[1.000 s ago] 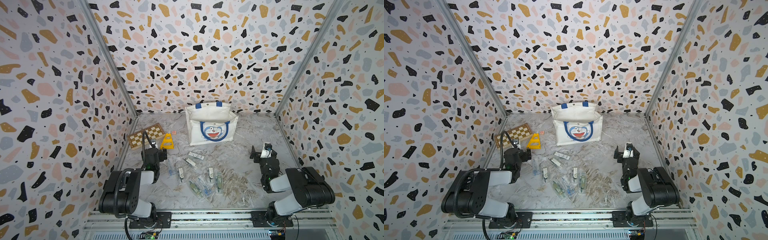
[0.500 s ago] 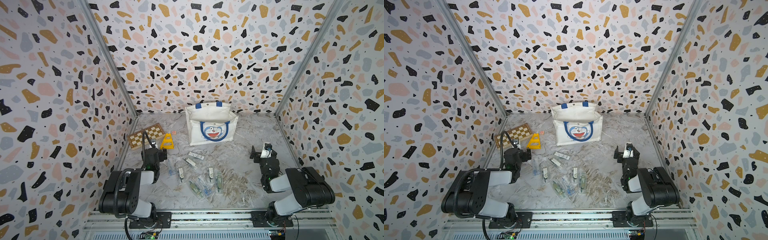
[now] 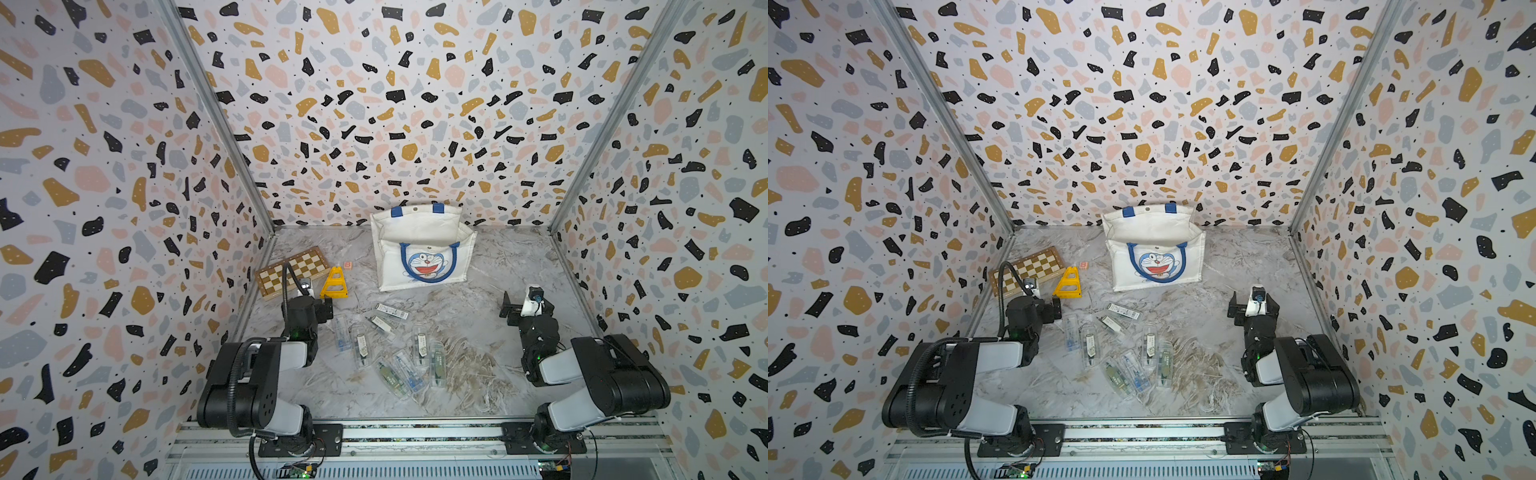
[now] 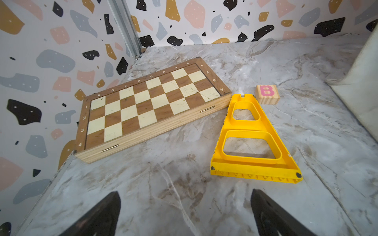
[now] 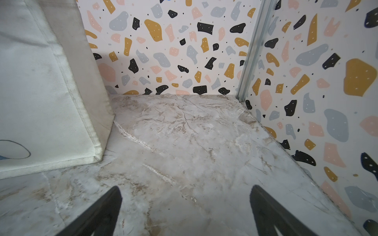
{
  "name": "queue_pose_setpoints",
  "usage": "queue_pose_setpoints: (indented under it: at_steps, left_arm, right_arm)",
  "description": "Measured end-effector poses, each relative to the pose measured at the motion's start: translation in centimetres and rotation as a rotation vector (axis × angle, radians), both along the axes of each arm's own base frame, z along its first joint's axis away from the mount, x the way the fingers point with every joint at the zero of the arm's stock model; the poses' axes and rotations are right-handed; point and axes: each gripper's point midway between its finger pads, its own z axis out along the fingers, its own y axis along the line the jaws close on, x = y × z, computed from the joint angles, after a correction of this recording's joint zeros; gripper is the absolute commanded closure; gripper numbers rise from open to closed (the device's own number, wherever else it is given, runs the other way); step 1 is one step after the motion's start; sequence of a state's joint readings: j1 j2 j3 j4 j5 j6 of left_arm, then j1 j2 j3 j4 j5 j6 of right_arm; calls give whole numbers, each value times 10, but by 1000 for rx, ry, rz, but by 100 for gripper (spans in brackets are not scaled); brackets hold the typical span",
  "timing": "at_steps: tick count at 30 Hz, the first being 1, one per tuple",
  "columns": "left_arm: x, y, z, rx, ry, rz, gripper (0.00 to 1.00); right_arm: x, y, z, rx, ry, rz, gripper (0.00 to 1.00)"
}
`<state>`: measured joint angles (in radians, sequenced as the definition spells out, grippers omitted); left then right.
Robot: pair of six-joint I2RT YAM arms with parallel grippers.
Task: Put the compass set into the canvas bag
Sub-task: Pick up the compass set at the center of the board.
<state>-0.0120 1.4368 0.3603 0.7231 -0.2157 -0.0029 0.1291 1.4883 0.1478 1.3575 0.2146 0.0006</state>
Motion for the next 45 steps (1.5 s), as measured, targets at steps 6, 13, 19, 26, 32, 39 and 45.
queue_pose_setpoints:
  at_steps: [6,13,19,26,32,39,45]
  left_arm:
    - [18,4,84,-89,-54,67,1]
    - [-2,-16,79,-317,44,82,7]
    - [-51,-59,54,-400,239,68,13]
    - [-95,-87,25,-412,443,45,16]
    - [-107,-94,6,-420,537,39,23]
    - [-106,-98,-24,-383,677,56,27]
    - [-103,-102,-36,-372,719,42,29]
  right_arm:
    - [-1,5,50,25,-84,-10,1]
    - [20,17,99,248,-16,32,1]
    - [8,83,88,291,207,198,1]
    - [-41,147,42,253,467,387,1]
    - [-63,170,14,228,623,481,1]
    - [-71,192,-2,218,709,551,1]
    - [-73,195,-8,217,732,566,3]
